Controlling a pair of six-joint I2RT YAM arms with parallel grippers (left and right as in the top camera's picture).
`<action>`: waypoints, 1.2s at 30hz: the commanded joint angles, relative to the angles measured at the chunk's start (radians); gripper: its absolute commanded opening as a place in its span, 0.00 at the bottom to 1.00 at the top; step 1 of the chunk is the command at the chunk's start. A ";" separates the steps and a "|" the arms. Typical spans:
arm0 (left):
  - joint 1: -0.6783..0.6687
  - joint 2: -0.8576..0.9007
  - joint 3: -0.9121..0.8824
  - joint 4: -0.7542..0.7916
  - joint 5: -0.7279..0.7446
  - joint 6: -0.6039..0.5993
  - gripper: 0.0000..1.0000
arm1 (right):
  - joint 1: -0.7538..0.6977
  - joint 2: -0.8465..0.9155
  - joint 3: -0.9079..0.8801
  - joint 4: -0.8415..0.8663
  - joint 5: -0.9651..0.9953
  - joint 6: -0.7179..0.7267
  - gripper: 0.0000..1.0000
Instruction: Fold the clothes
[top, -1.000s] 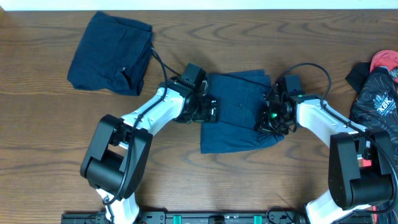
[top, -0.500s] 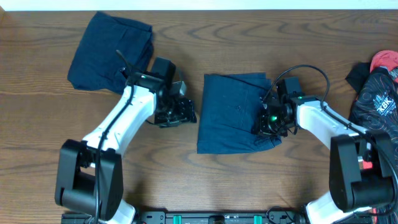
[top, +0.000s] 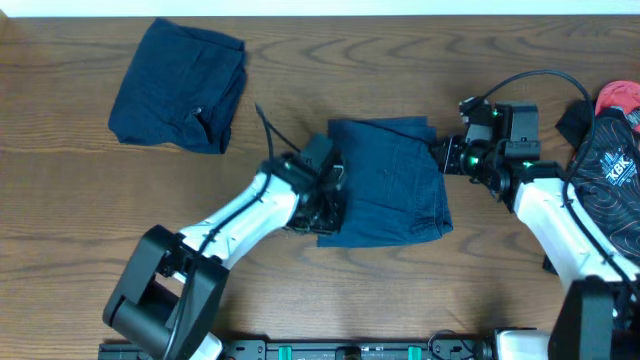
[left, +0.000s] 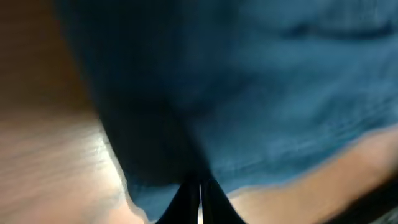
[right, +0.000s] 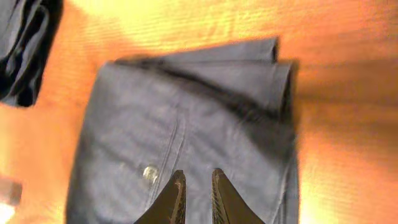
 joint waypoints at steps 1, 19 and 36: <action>0.000 0.003 -0.086 0.119 -0.037 -0.116 0.06 | 0.001 0.085 0.001 0.060 0.037 0.020 0.14; 0.449 0.003 -0.091 0.418 0.150 -0.100 0.06 | -0.006 0.244 0.001 -0.296 0.058 0.178 0.01; 0.516 -0.056 -0.058 -0.010 0.446 -0.017 0.59 | 0.018 -0.211 0.001 -0.298 -0.033 -0.106 0.11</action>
